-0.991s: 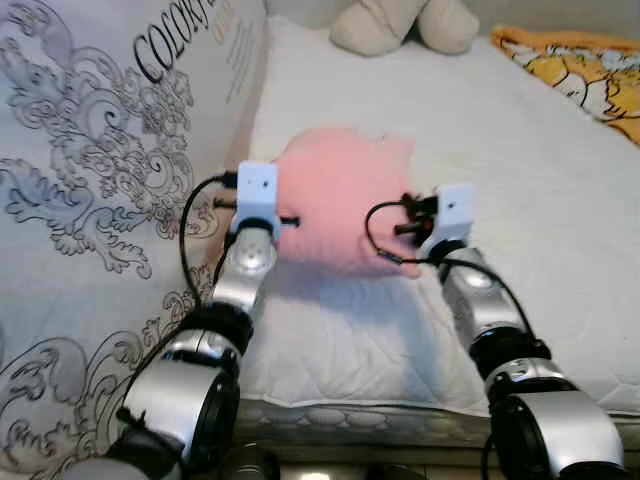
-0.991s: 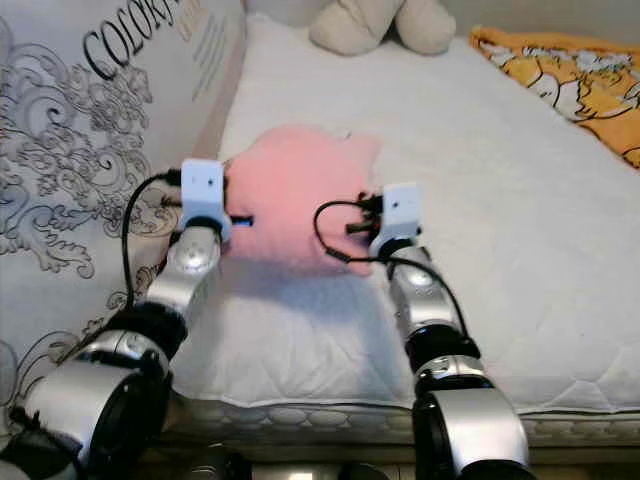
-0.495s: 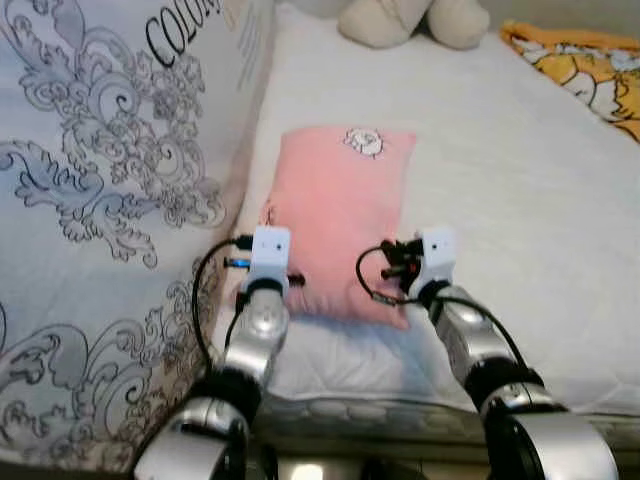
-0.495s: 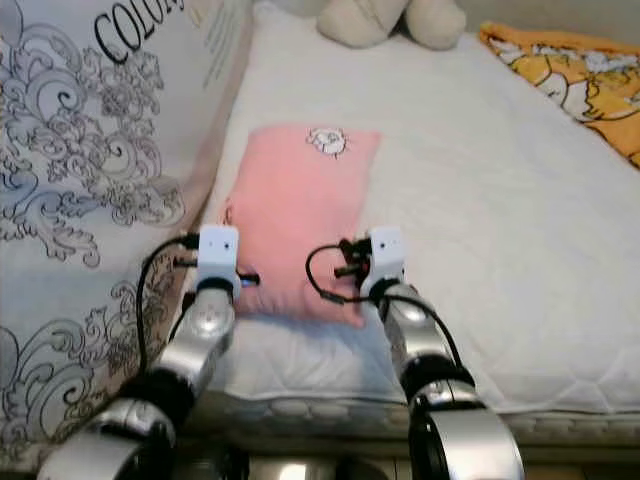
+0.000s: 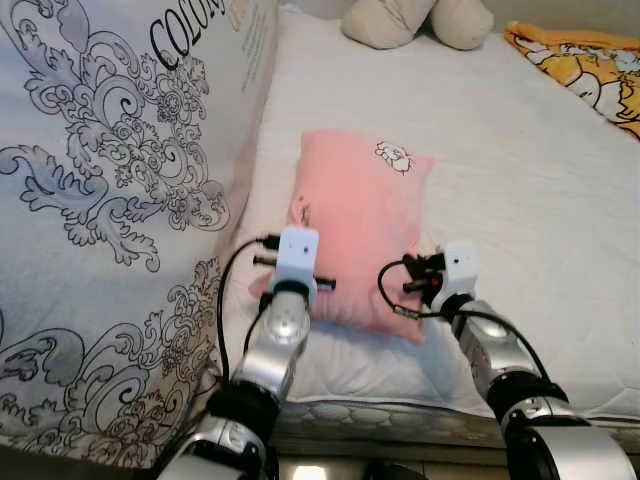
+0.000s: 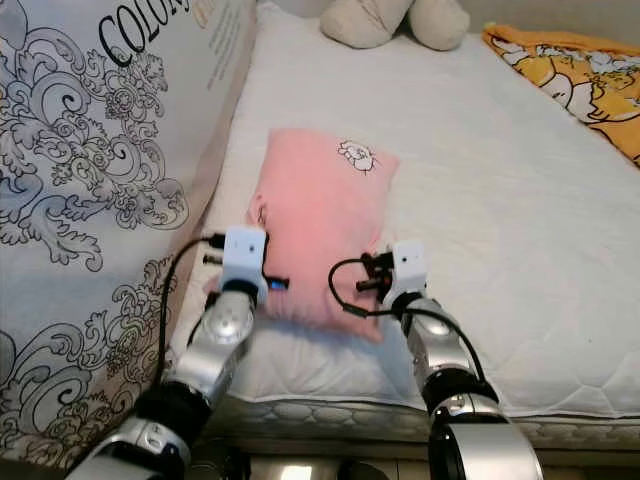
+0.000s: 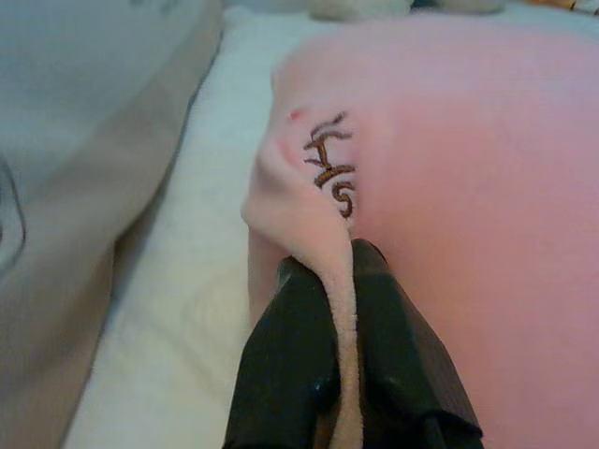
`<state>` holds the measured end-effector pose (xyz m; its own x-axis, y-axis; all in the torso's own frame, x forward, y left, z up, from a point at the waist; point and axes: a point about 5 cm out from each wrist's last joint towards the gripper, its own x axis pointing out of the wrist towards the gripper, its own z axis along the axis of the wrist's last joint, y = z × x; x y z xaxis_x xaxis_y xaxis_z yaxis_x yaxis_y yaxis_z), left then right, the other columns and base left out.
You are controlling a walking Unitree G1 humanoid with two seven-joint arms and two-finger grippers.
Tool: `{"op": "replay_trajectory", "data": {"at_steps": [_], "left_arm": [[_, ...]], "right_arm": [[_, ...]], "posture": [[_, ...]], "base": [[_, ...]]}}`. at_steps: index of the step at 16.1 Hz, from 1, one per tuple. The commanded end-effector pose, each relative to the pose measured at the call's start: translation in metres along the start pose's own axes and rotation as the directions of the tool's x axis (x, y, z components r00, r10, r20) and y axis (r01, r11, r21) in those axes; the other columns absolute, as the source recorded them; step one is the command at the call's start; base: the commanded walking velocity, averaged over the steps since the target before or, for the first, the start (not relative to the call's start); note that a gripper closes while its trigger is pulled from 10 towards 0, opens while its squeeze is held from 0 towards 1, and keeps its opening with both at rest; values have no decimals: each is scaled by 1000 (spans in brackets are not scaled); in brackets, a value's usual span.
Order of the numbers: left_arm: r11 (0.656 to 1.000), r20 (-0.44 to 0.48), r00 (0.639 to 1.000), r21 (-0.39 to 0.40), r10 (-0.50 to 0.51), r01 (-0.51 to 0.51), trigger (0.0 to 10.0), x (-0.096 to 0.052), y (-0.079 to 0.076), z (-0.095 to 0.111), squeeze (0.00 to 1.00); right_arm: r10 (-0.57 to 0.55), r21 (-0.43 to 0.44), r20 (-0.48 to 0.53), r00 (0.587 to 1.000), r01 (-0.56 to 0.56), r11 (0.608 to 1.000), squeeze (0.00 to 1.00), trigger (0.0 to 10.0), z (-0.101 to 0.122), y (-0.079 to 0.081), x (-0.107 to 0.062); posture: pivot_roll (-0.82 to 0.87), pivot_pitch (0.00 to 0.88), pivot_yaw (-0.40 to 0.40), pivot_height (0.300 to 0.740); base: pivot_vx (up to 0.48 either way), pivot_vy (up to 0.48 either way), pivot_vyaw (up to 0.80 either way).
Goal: Clean up the room
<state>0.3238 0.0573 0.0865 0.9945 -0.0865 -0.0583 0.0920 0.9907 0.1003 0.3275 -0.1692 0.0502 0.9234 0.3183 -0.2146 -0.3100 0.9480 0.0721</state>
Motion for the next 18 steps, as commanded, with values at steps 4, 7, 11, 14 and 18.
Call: {"op": "replay_trajectory", "data": {"at_steps": [4,7,11,14,18], "left_arm": [[998,142,989,-37,49,-44,10000,25,22,49,0],[989,191,970,-36,148,-144,10000,35,50,65,0],[969,252,938,11,237,-248,10000,33,74,74,0],[949,218,932,58,290,-309,10000,28,86,63,0],[947,123,950,110,288,-301,10000,19,77,36,0]], "right_arm": [[23,-70,217,976,-8,998,0,10000,62,6,19],[100,-145,284,954,-61,988,0,10000,96,23,33],[194,-187,324,926,-138,973,0,10000,120,48,45],[226,-161,266,937,-188,969,0,10000,99,60,46],[222,-81,164,961,-211,974,0,10000,59,59,38]], "posture": [[24,93,-40,740],[32,80,-51,740],[53,76,-65,740],[67,78,-74,740],[69,79,-77,740]], "base": [[0,0,0],[0,0,0],[0,0,0],[0,0,0],[0,0,0]]}}
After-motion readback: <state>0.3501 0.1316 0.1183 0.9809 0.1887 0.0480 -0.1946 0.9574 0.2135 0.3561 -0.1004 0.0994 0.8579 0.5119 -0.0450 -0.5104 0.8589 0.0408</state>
